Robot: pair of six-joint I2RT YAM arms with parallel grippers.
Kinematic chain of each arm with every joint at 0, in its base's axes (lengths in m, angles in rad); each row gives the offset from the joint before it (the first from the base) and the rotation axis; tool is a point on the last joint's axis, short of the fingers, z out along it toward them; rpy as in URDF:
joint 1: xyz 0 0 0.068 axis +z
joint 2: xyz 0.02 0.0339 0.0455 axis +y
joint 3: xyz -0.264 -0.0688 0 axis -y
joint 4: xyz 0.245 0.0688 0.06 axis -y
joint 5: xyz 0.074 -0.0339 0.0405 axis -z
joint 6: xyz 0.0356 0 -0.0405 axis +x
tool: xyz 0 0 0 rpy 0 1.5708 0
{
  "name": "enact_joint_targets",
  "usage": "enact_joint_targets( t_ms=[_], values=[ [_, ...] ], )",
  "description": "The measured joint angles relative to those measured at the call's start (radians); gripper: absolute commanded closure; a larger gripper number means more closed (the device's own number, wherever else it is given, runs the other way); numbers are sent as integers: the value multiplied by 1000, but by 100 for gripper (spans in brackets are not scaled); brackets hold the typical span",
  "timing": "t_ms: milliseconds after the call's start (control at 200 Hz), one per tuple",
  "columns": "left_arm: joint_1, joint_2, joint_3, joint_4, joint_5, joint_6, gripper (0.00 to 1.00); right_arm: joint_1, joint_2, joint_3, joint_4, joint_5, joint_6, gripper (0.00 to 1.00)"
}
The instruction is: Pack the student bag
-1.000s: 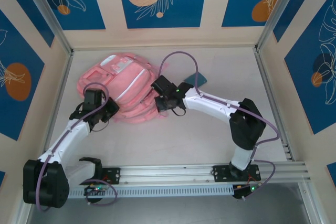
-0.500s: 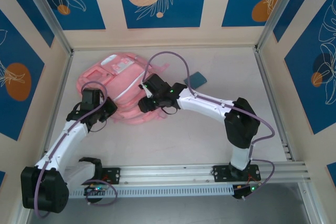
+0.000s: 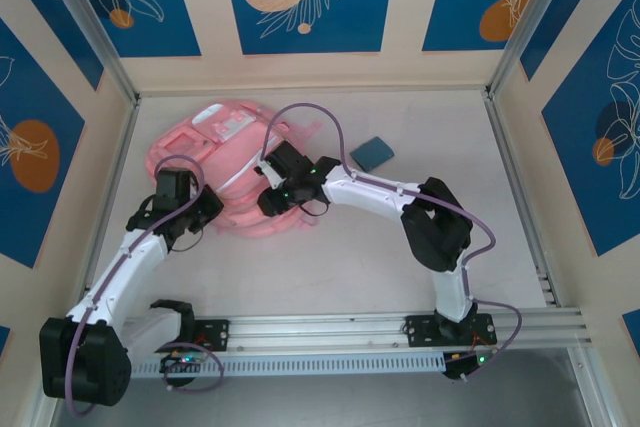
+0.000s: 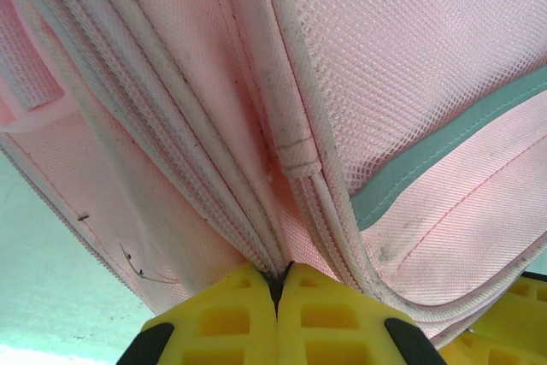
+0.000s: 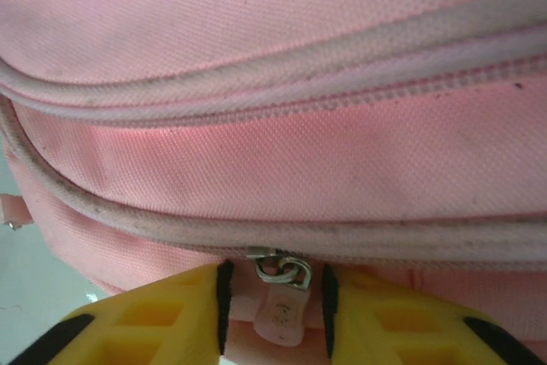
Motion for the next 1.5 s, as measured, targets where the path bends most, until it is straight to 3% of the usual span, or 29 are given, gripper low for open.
enact_joint_targets(
  t_ms=[215,665,900,1040,1180,1425,1500],
  values=[
    [0,0,0,-3,-6,1,100,-2,5,2,-2,19,1,100],
    [0,-6,0,-3,-21,19,100,-20,-48,-5,-48,357,57,100],
    [0,24,11,-5,-14,28,100,-25,-52,-10,-66,362,84,100],
    [0,82,46,-25,-18,59,100,-5,-112,-97,-46,317,113,100],
    [10,158,99,-31,-33,103,91,27,-148,-161,-50,240,169,100],
    [52,165,161,-51,-116,153,54,114,-111,-125,-40,142,226,100],
    [56,121,161,-76,-130,152,48,122,-74,-79,-37,114,232,100]
  ],
)
